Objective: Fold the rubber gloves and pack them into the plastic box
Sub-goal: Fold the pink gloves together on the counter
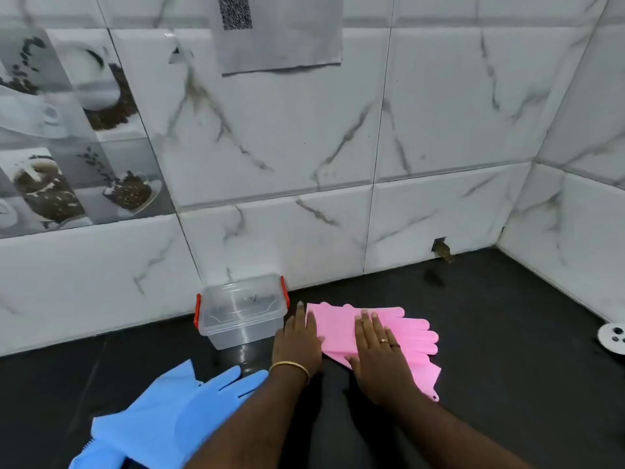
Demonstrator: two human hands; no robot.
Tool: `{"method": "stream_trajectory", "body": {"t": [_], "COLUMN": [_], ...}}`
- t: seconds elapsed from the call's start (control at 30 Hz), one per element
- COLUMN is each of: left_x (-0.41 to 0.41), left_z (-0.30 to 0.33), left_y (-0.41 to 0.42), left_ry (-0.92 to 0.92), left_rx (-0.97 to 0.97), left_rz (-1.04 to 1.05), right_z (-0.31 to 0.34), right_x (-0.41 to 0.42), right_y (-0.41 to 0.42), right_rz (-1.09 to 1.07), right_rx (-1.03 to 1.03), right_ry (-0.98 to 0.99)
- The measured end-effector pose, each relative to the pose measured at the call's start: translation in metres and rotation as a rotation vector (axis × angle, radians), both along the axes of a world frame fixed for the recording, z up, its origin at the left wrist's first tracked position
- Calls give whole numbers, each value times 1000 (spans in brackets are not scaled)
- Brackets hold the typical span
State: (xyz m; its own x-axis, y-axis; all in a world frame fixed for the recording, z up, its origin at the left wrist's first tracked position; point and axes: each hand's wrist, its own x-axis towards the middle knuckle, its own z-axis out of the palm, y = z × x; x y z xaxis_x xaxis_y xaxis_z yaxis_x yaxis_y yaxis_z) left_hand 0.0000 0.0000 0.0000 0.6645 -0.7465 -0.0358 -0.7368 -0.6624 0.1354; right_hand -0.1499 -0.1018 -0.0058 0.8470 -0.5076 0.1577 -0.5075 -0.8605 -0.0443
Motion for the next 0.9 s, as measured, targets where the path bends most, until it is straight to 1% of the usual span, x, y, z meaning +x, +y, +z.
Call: {"method": "stream_trajectory", "body": {"t": [0.07,0.13,0.23,0.33,0.4,0.47,0.5,0.57,0.67,0.73,0.8,0.83,0.9], "left_x": [1,3,2,5,5,7,8,14,3,1,-4,-8,-16], "left_z": [-4,-9,-13,-10,-6,-1,2,3,12,25,37,45,62], "left_y": [-11,-18,-31,-39,-47,-57,-61,-63,-81,-83,-93,-98,-105], "left_ry": [175,350,566,710,790,848,858,826,726,860,1030,1087,1145], "left_rx": [5,-85,-328,-546,-664,-707,-684,-609,-622,-641,-584,-553,-550], "left_rz": [149,302,539,746,828,824,799,748,747,759,685,646,618], "right_z": [-8,-13,-17,-21,-24,-26,-29,-32,-35,-33,-33,-33,-30], "right_x": [1,0,-2,-1,-1,-2,-3,0,-7,-2,2,5,12], "right_y": [-12,-20,-24,-27,-26,-22,-19,-11,-22,-19,-19,-21,-24], "right_rz": [41,105,190,323,434,493,494,458,432,418,375,354,299], "right_rx": [107,112,154,229,330,432,465,527,642,709,765,773,833], "right_ry": [113,105,77,40,-23,-69,-79,-74,-73,-43,-66,-87,-156]}}
